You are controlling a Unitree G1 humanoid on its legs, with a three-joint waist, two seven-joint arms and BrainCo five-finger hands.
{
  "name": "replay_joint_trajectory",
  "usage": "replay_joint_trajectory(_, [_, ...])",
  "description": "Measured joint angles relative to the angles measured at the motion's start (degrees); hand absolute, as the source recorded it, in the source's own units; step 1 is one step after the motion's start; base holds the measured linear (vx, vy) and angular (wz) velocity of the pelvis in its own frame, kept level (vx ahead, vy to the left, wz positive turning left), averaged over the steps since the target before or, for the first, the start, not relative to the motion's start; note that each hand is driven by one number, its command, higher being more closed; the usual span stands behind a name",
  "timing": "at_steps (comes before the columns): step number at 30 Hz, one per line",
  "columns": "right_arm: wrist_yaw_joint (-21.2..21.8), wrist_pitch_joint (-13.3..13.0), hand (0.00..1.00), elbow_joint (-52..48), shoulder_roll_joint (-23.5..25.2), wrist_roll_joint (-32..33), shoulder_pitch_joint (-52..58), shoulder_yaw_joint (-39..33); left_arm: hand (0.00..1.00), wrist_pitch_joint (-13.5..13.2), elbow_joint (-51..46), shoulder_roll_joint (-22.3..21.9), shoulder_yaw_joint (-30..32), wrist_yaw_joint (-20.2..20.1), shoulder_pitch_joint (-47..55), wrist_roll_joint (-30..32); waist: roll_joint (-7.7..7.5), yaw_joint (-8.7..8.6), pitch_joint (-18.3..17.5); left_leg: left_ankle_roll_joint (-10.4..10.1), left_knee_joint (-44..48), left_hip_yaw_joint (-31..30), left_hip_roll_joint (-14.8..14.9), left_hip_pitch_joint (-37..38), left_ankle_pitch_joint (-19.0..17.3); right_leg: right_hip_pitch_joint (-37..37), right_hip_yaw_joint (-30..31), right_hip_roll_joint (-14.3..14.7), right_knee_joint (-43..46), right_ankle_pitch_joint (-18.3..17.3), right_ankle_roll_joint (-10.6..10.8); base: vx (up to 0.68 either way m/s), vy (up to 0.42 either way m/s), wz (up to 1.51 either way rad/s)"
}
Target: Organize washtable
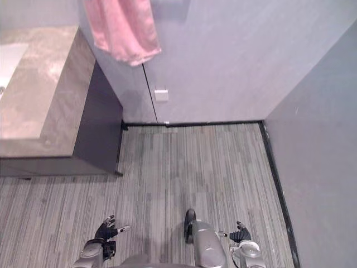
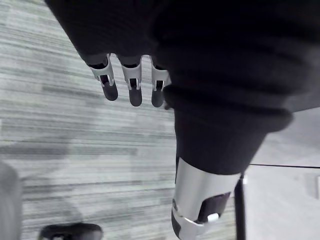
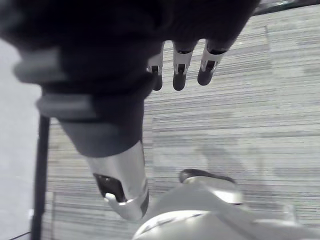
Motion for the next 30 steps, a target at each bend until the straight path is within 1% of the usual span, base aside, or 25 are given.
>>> replay_joint_trajectory(2, [0.0,-0.5,0.0,-0.4,0.6,0.3,-0.1,-0.2,0.0,-0.1,-1.3,-0.4,0.9,0.2,-0.4,0.0,-0.46,1.38,0.1,2.6,-1.9,3.1,0.8,-7.1,-1.6,4.5,0.9,-0.2,-2.8,-0.6,0.1,0.31,-0.026,-0.23])
replay_joint_trajectory(3, [0.0,-0.5,0.0,-0.4,0.8,0.6,-0.1,-0.5,0.0,-0.1,-1.4,-0.5,0.9,0.2,-0.5,0.0,-0.71,1.83,0.1,3.2,-4.2,4.1,0.7,-8.4,-2.0,5.6,1.4,-0.5,-3.4,-0.6,0.1,0.32,0.037,-0.28])
replay_joint_trajectory(4, [-0.1,-0.5,0.0,-0.3,1.4,0.7,-0.1,-0.9,0.0,-0.1,-1.5,-0.6,0.8,0.2,-0.7,0.0,-1.4,2.34,0.4,3.2,-10.6,5.4,-0.3,-10.0,-2.4,7.8,1.6,-1.5,-4.6,-0.8,0.5,0.32,0.079,-0.25])
replay_joint_trajectory(5, [-0.1,-0.5,0.0,-0.1,1.9,0.9,-0.1,-1.2,0.0,0.0,-1.5,-0.7,0.6,0.3,-0.7,0.0,-2.56,2.62,0.3,3.1,-20.0,5.3,-3.0,-10.8,-2.3,9.7,1.6,-3.3,-5.5,-1.9,2.3,0.34,0.094,-0.14])
replay_joint_trajectory(6, [-0.1,-0.5,0.0,0.1,1.9,1.2,-0.1,-1.4,0.0,0.0,-1.5,-0.8,0.3,0.3,-0.8,0.0,-2.67,2.7,0.2,3.0,-25.3,4.8,-4.1,-11.0,-1.8,10.5,1.6,-3.9,-6.0,-2.3,2.8,0.36,0.13,-0.05])
replay_joint_trajectory(7, [-0.1,-0.5,0.0,0.3,1.4,1.7,0.6,-1.8,0.0,0.0,-1.5,-1.1,-0.3,0.4,-1.1,-0.1,-2.52,2.91,0.0,2.7,-35.8,3.3,-6.2,-10.9,0.4,11.4,1.5,-4.5,-6.6,-3.6,4.1,0.36,0.184,-0.08])
replay_joint_trajectory(8, [-0.2,-0.5,0.0,0.9,0.7,1.7,0.7,-2.2,0.0,0.0,-1.4,-1.0,-1.3,0.6,-0.9,-0.2,-1.27,2.97,-0.7,3.8,-42.8,1.3,-7.1,-11.0,6.1,12.3,1.9,-4.3,-6.3,-5.4,5.7,0.45,0.28,-0.16])
replay_joint_trajectory(9, [-0.3,-0.5,0.0,1.7,0.7,1.7,0.7,-2.1,0.0,0.0,-1.1,-0.6,-1.6,0.8,-0.9,-0.2,-1.38,3.04,-0.9,5.3,-42.7,0.5,-7.7,-10.6,10.2,12.7,2.5,-4.8,-5.7,-6.6,6.3,0.38,0.257,-0.16])
replay_joint_trajectory(10, [-0.2,-0.3,0.0,2.9,1.3,1.7,0.7,-2.1,0.0,0.1,-0.7,0.3,-1.9,1.3,-1.0,-0.2,-3.59,2.97,-2.0,7.1,-42.3,1.1,-10.0,-10.3,9.7,12.4,3.2,-7.1,-4.0,-8.2,7.6,0.43,0.222,0.01])
replay_joint_trajectory(11, [-0.2,-0.4,0.0,3.0,1.4,1.7,1.1,-2.2,0.0,0.1,-0.6,0.7,-1.9,1.3,-1.3,-0.2,-4.68,2.78,-2.7,8.1,-42.2,1.6,-11.8,-10.2,8.1,11.5,3.4,-9.1,-1.3,-8.4,7.9,0.44,0.189,0.09])
replay_joint_trajectory(13, [-0.2,-0.3,0.0,3.1,1.4,1.6,0.8,-3.1,0.0,0.1,-0.6,0.8,-1.9,1.3,-1.6,-0.2,-4.94,3.06,-2.8,9.5,-41.1,3.1,-13.1,-8.5,6.3,8.7,5.2,-11.1,6.6,-8.2,8.2,0.49,0.234,-0.08])
replay_joint_trajectory(15, [-0.1,-0.3,0.0,3.2,1.4,1.6,0.1,-3.1,0.0,0.1,-0.1,1.1,-1.9,1.3,-0.9,-0.2,-4.95,2.89,-2.9,10.5,-40.8,4.3,-14.1,-5.0,3.4,4.9,8.0,-13.0,19.3,-5.4,12.5,0.47,0.239,-0.23])
replay_joint_trajectory(16, [0.0,-0.3,0.0,3.7,1.6,1.2,0.0,-3.0,0.0,0.1,-0.1,1.4,-1.9,1.3,-0.3,-0.2,-4.92,2.87,-2.8,11.1,-41.7,4.3,-14.8,-1.8,1.5,1.3,8.8,-14.1,29.7,-0.1,14.5,0.33,0.142,-0.11])
replay_joint_trajectory(17, [0.0,-0.2,0.0,4.3,1.6,1.0,0.0,-2.9,0.0,0.1,-0.1,1.5,-2.0,1.3,-0.3,-0.2,-4.92,2.75,-2.8,11.3,-42.2,4.4,-14.9,-0.1,0.8,-0.5,9.0,-14.5,34.5,0.8,15.0,0.4,0.144,-0.04])
replay_joint_trajectory(18, [0.0,0.0,0.0,5.1,1.7,0.9,-0.1,-2.6,0.0,0.2,0.4,1.9,-2.0,1.3,-0.2,-0.2,-4.84,2.84,-2.8,11.6,-43.1,4.4,-15.0,3.1,-0.3,-3.8,8.9,-14.9,41.4,-1.2,13.2,0.38,0.094,0.07])
replay_joint_trajectory(19, [0.0,0.3,0.0,5.2,1.6,0.9,-0.1,-2.0,0.0,0.2,1.1,2.0,-2.0,1.3,0.2,-0.2,-4.73,2.78,-2.7,11.6,-44.9,4.3,-15.0,6.6,-0.5,-6.5,7.4,-15.1,44.2,-3.3,12.0,0.38,0.07,0.12])
replay_joint_trajectory(20, [0.0,0.3,0.0,5.2,1.6,0.7,-0.1,-1.8,0.0,0.2,1.1,2.0,-2.0,1.3,0.3,-0.2,-4.6,2.68,-2.7,11.6,-46.1,4.1,-14.8,8.3,-0.5,-7.6,6.0,-15.0,44.0,-4.0,11.0,0.44,0.012,0.16])
replay_joint_trajectory(21, [0.0,0.3,0.0,5.1,1.6,0.3,-0.3,-1.1,0.0,0.2,1.2,1.9,-1.8,1.4,0.2,-0.3,-3.55,2.12,-2.3,11.6,-48.7,3.7,-13.4,11.9,-0.4,-11.3,2.7,-13.3,38.8,-6.2,9.5,0.35,-0.023,0.12])
replay_joint_trajectory(22, [0.0,0.4,0.0,5.1,1.6,0.3,-0.4,-1.0,0.0,0.2,1.2,1.9,-1.7,1.3,0.2,-0.3,-3.36,2.0,-2.3,11.6,-48.9,3.6,-13.1,12.3,-0.4,-11.9,2.2,-12.9,37.0,-6.3,9.2,0.4,-0.061,0.23])
replay_joint_trajectory(23, [0.0,0.4,0.0,5.1,1.6,0.1,-0.8,-0.8,0.0,0.1,1.3,1.8,-1.4,1.3,0.2,-0.3,-3.01,1.48,-2.4,11.5,-49.5,2.8,-12.3,13.2,-0.4,-13.3,1.2,-11.3,29.3,-6.1,9.1,0.25,-0.071,0.27])
replay_joint_trajectory(24, [0.0,0.4,0.0,5.1,1.6,-0.1,-0.8,-0.8,0.0,0.1,1.5,1.8,-1.3,1.3,0.3,-0.3,-3.13,1.23,-2.4,11.2,-49.8,2.4,-12.3,13.6,-0.3,-13.4,1.1,-10.4,23.9,-5.6,9.2,0.31,-0.111,0.57])
replay_joint_trajectory(25, [0.0,0.4,0.0,5.2,1.8,-0.1,0.3,-0.8,0.0,0.1,1.6,2.6,-1.3,1.3,0.3,-0.3,-5.33,0.87,-3.6,8.7,-50.1,1.0,-13.9,14.1,-1.2,-12.8,2.8,-9.6,9.3,4.6,6.8,0.32,-0.134,0.57])
replay_joint_trajectory(26, [0.0,0.4,0.0,5.5,1.4,-0.1,0.6,-0.9,0.0,0.2,2.6,1.7,-1.1,1.3,-0.3,-0.2,-5.66,0.92,-3.7,7.0,-50.3,-0.5,-14.0,15.1,-2.7,-12.7,2.8,-9.3,9.7,5.6,5.6,0.39,-0.149,0.43])
replay_joint_trajectory(29, [0.0,0.4,0.0,5.7,1.5,-0.1,1.1,-1.8,0.0,0.1,2.9,-1.4,0.7,1.2,0.2,-0.1,-2.16,1.34,-4.6,5.9,-49.4,-0.8,-10.0,15.7,-2.9,-9.6,1.5,-6.4,5.7,4.6,5.0,0.3,-0.133,0.08])
replay_joint_trajectory(30, [0.0,0.4,0.0,5.5,1.7,0.0,1.1,-2.3,0.0,0.2,2.9,-2.0,1.0,1.2,0.2,-0.1,-1.65,1.16,-4.5,5.3,-47.9,-0.8,-9.4,15.3,-3.1,-8.7,0.9,-6.0,4.9,4.2,4.6,0.25,-0.162,0.22])
